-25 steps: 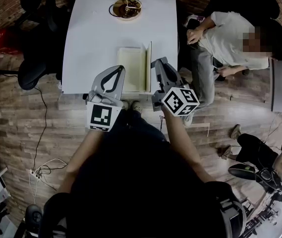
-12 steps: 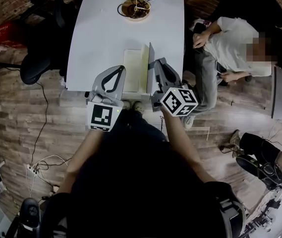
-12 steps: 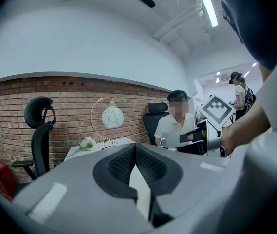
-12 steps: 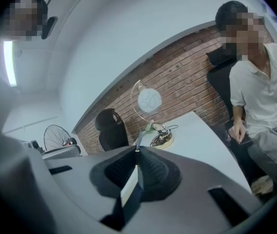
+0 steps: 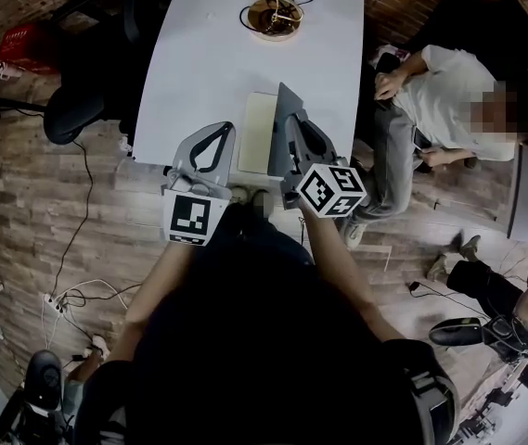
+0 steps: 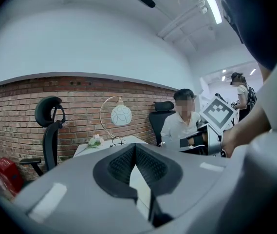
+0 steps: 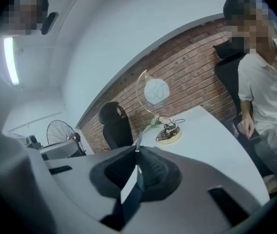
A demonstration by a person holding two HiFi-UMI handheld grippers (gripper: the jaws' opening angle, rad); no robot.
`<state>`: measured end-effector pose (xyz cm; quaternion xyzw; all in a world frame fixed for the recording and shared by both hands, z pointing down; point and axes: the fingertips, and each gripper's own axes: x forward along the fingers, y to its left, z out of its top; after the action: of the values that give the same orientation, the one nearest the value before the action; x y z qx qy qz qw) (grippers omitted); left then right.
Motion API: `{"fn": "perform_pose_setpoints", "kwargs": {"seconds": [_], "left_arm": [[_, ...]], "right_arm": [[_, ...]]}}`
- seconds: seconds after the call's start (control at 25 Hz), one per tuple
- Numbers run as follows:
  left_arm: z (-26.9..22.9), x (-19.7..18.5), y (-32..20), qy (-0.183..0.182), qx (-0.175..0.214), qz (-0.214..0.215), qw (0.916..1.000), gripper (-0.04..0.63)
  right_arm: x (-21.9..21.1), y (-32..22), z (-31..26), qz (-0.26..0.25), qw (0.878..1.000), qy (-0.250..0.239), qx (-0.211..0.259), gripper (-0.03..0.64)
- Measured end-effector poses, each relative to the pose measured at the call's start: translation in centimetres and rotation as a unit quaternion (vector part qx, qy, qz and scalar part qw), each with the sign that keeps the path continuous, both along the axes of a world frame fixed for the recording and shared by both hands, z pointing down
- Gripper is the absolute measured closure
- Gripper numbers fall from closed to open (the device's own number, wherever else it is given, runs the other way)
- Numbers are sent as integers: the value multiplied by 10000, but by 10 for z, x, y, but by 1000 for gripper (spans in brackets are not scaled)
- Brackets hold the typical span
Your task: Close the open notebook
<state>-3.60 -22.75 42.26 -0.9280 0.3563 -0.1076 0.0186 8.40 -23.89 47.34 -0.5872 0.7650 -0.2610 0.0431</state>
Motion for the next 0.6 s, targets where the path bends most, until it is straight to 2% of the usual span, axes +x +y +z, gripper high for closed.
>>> {"fn": "perform_pose_setpoints", "kwargs": {"seconds": [0.6], "left_arm": [[9,-49,-13,-103,-103,-462,9988,601]], "right_arm": [[-55,-23,43,-437,9978,159,-475,589]]}}
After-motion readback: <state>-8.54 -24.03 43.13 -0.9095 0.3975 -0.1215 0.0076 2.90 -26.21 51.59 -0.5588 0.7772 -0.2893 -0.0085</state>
